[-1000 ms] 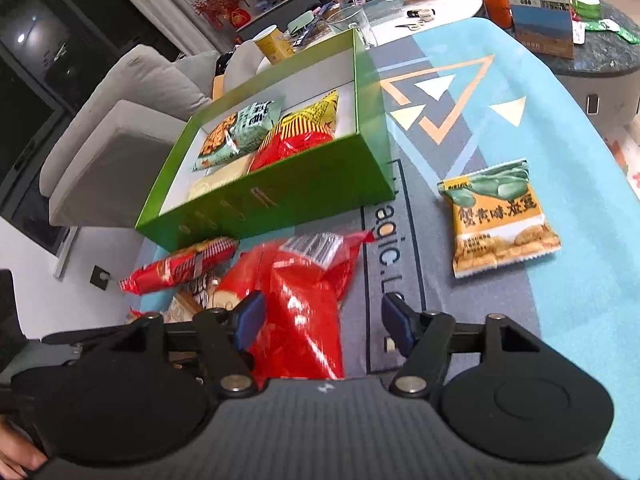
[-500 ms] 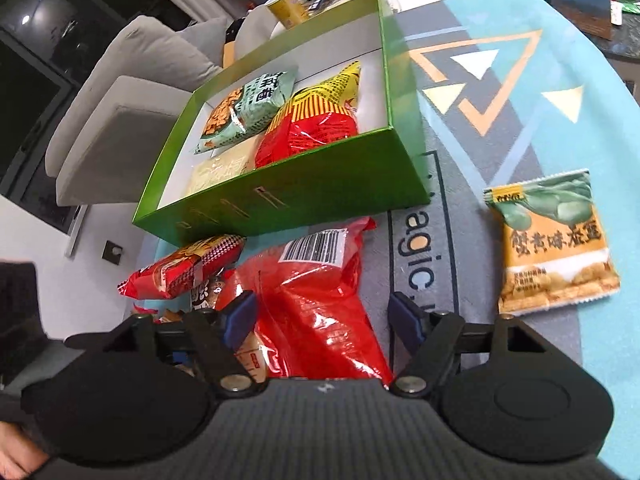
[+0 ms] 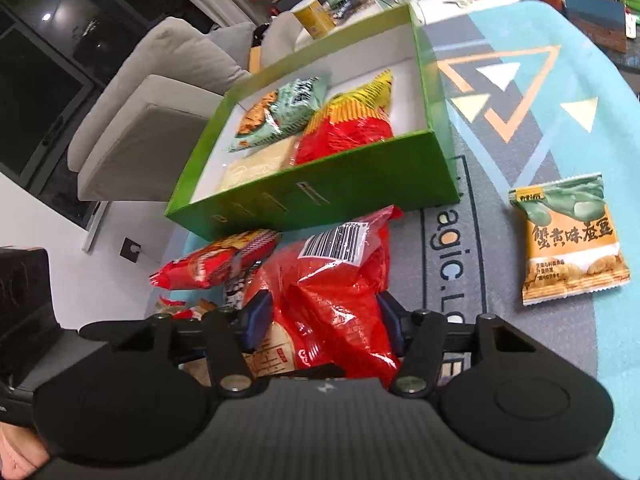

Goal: Organize snacks
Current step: 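Carry the red bread bag into the green box and open the left gripper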

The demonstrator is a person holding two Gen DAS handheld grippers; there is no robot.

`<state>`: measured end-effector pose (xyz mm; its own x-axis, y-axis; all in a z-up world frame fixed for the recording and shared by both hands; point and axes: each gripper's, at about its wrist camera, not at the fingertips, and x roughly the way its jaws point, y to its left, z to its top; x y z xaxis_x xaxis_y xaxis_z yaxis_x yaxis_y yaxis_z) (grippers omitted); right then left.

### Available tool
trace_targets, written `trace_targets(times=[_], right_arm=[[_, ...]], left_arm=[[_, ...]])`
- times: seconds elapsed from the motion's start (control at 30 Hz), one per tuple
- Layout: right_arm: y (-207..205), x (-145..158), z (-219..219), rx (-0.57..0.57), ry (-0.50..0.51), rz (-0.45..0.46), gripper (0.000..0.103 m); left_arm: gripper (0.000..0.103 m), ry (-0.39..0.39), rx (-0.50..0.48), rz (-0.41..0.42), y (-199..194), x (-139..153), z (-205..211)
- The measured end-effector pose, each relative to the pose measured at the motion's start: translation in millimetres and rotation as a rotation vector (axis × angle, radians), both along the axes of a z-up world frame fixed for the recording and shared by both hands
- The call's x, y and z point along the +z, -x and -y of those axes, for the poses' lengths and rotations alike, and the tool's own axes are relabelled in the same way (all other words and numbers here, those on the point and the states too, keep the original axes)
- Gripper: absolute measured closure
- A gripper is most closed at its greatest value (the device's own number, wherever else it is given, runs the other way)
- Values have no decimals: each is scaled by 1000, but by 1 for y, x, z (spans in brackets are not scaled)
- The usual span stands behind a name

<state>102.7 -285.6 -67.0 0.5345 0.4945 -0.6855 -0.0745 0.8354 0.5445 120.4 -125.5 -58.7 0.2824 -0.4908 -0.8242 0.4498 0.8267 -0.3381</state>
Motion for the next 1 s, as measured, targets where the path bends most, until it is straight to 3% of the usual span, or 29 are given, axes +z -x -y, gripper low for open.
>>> trace_targets(times=[0.5,0.77,1.0], right_arm=[[2,62,-23,14,-11,174,39],[-30,92,-35,25,-93,261,39],[-62,96,-51,32,-135,286,39]], left_arm=[[53,62,32,169,13,70,-26],[53,76,91,279,-7,116,-49],[53,54,138,312,-40,126,-67]])
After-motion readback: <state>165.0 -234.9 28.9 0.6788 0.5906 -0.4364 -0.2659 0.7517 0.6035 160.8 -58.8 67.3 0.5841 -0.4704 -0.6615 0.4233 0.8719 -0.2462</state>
